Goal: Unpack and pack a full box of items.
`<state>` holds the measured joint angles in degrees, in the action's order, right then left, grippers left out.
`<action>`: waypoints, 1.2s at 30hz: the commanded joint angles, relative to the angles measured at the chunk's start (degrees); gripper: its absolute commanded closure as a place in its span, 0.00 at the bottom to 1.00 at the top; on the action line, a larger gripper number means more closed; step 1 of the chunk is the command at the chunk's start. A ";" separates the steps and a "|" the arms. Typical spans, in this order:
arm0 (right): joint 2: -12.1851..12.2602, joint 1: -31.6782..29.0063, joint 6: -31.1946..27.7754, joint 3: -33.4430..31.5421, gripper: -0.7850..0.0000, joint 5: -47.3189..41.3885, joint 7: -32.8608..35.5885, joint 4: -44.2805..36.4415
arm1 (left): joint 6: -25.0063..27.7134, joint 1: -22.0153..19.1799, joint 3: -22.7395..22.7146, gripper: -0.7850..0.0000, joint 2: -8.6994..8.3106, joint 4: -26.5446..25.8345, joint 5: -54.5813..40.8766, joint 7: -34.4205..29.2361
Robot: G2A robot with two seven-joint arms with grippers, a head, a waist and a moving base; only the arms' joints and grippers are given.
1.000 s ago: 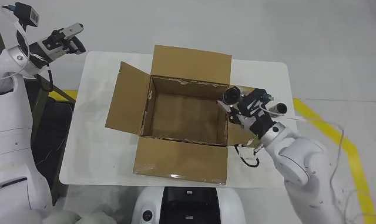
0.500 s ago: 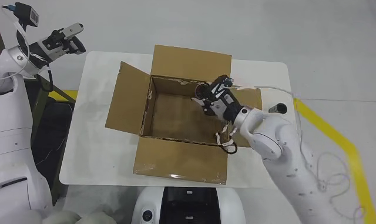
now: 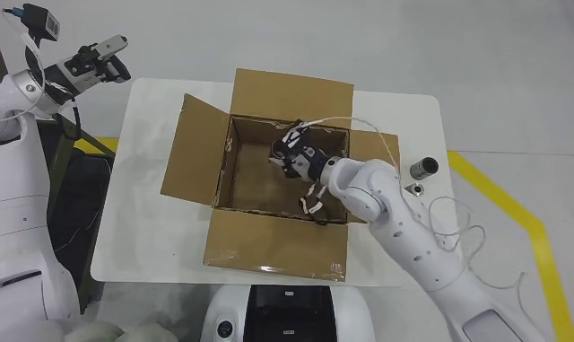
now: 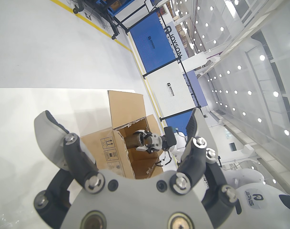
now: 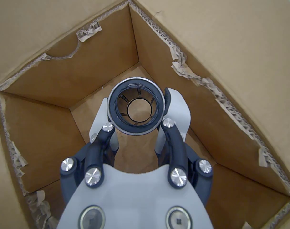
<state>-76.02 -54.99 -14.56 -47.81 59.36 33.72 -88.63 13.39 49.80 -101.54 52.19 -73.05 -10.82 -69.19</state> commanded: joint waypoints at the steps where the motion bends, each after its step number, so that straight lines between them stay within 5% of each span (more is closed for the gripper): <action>1: -0.49 1.22 0.17 1.14 1.00 0.08 -0.42 1.84 | 0.00 0.00 0.00 0.00 0.00 0.00 0.00 0.00; 28: -7.92 10.73 0.32 12.28 1.00 -2.33 -7.43 23.47 | 0.00 0.00 0.00 0.00 0.00 0.00 0.00 0.00; 33: -8.75 11.15 0.60 12.77 0.71 -2.01 -7.88 24.93 | 0.00 0.00 0.00 0.00 0.00 0.00 0.00 0.00; 36: -9.20 11.28 0.67 13.15 0.67 -1.50 -7.91 25.46 | 0.00 0.00 0.00 0.00 0.00 0.00 0.00 0.00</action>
<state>-85.09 -43.76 -13.94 -34.80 57.63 25.78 -63.33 13.39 49.80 -101.54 52.19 -73.05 -10.82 -69.19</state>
